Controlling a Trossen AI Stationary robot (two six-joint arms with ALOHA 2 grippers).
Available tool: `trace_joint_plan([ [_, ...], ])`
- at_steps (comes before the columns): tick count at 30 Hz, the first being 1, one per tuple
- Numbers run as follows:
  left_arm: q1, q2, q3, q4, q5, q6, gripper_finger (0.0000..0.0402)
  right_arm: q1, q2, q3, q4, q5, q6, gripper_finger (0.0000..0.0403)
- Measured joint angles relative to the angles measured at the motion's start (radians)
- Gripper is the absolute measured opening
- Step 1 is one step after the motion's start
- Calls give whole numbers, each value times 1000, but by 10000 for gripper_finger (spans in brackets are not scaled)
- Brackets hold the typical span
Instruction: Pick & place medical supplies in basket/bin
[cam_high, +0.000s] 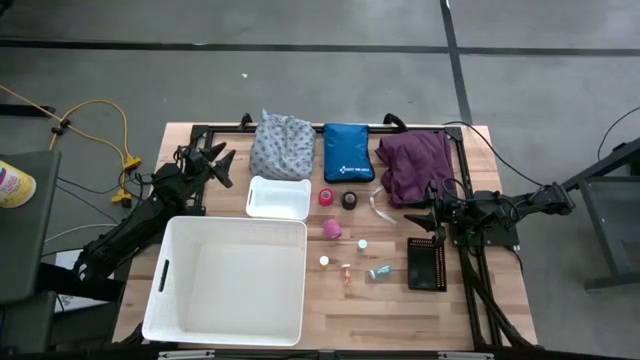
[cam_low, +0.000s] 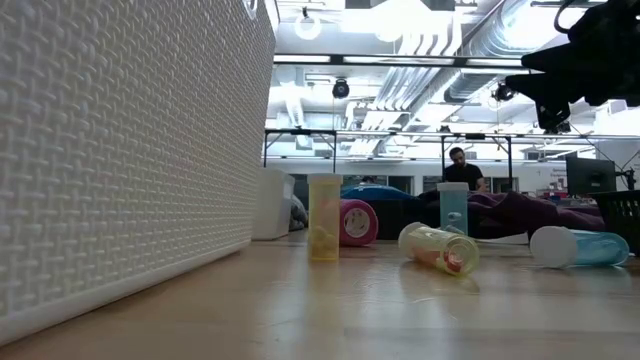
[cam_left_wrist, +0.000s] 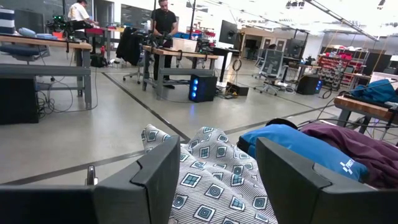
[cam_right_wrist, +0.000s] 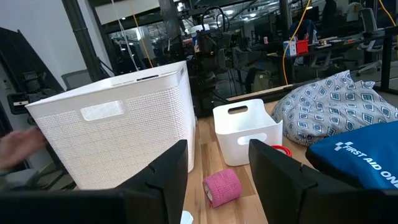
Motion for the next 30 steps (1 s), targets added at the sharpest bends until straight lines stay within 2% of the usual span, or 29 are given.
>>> trace_joint_plan([
  [12, 0, 0, 0, 5, 0, -1, 202, 0, 0, 0, 0, 0, 0, 158],
  [17, 0, 0, 3, 15, 0, -86, 202, 0, 0, 0, 0, 0, 0, 158],
  [25, -1, 0, 58, 13, 153, -16, 202, 0, 0, 0, 0, 0, 0, 158],
  [30, -11, 54, 114, 9, 156, -24, 202, 0, 0, 0, 0, 0, 0, 158],
])
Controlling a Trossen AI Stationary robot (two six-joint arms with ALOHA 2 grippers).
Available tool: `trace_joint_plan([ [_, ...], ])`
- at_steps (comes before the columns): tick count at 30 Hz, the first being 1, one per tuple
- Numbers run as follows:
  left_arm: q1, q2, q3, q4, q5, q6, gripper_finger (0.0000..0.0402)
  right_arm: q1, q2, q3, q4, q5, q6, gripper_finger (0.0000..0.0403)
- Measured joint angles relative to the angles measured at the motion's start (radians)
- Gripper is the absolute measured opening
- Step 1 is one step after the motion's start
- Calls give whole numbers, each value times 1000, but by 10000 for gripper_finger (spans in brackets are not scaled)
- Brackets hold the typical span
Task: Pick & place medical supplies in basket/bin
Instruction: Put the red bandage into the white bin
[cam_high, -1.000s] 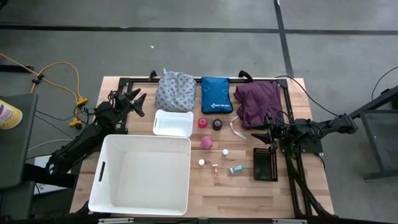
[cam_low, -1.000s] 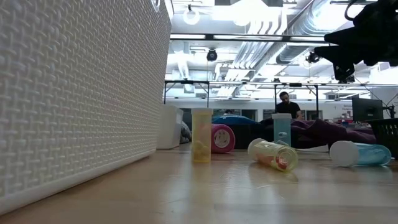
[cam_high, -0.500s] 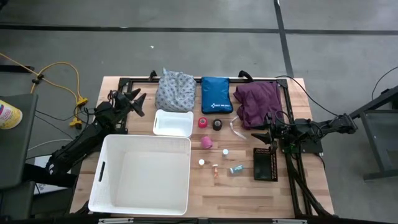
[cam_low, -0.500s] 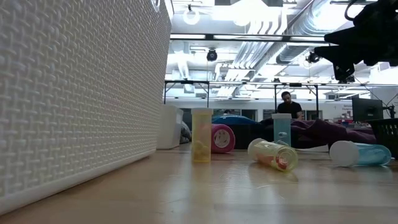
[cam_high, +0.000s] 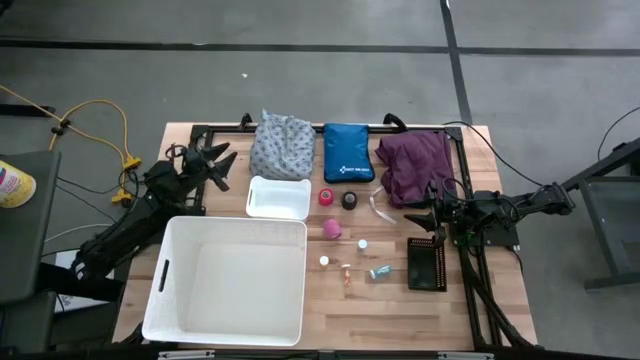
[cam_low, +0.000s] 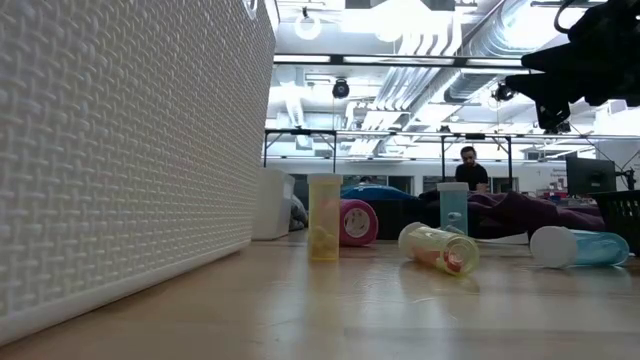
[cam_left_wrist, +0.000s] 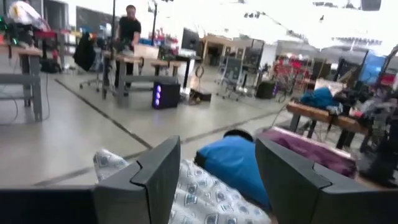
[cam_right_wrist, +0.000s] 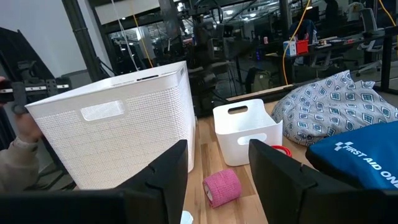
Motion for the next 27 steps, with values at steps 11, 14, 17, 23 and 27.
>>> trace_joint_plan([
  [11, -38, 301, 235, 5, 1, 54, 202, 0, 0, 0, 0, 0, 0, 158],
  [14, -41, 370, 302, 5, 1, 56, 202, 0, 0, 0, 0, 0, 0, 158],
  [17, -41, 419, 359, 3, 1, 69, 202, 0, 0, 0, 0, 0, 0, 158],
  [23, -41, 479, 449, -12, 2, 78, 202, 0, 0, 0, 0, 0, 0, 158],
  [27, -41, 490, 497, -54, 2, 78, 202, 0, 0, 0, 0, 0, 0, 158],
])
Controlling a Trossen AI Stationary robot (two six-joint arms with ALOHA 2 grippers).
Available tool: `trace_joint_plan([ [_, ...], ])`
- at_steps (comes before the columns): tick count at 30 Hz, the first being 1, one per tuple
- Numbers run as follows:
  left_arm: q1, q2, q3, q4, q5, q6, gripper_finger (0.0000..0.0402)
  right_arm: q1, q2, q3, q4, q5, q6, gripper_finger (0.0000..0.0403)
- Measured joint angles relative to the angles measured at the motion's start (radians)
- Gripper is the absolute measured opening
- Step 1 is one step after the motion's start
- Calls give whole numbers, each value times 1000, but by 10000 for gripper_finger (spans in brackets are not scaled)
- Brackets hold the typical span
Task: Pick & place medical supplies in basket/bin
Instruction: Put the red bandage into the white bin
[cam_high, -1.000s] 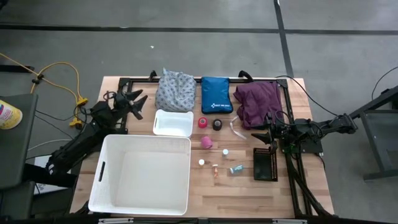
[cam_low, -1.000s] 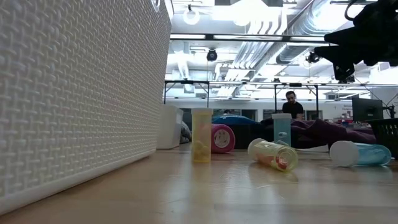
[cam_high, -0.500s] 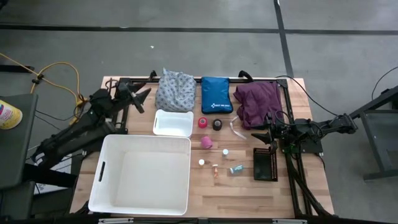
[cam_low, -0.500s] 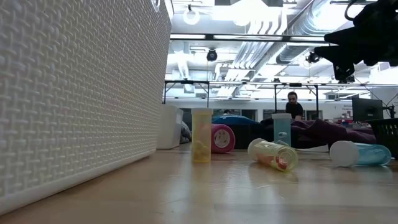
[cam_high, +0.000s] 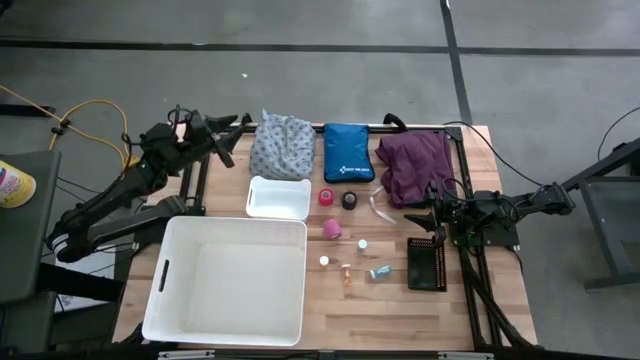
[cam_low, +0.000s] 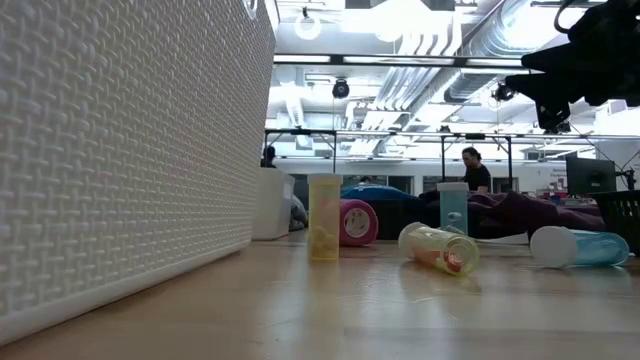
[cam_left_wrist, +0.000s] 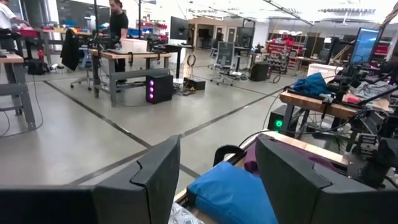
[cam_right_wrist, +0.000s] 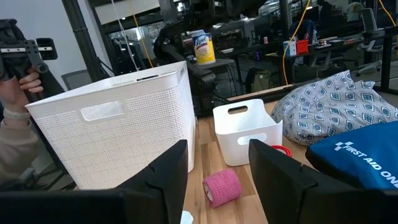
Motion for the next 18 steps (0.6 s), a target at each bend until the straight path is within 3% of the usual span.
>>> trace_joint_plan([
  [18, 0, -3, 18, -107, 0, -100, 202, 0, 0, 0, 0, 0, 0, 158],
])
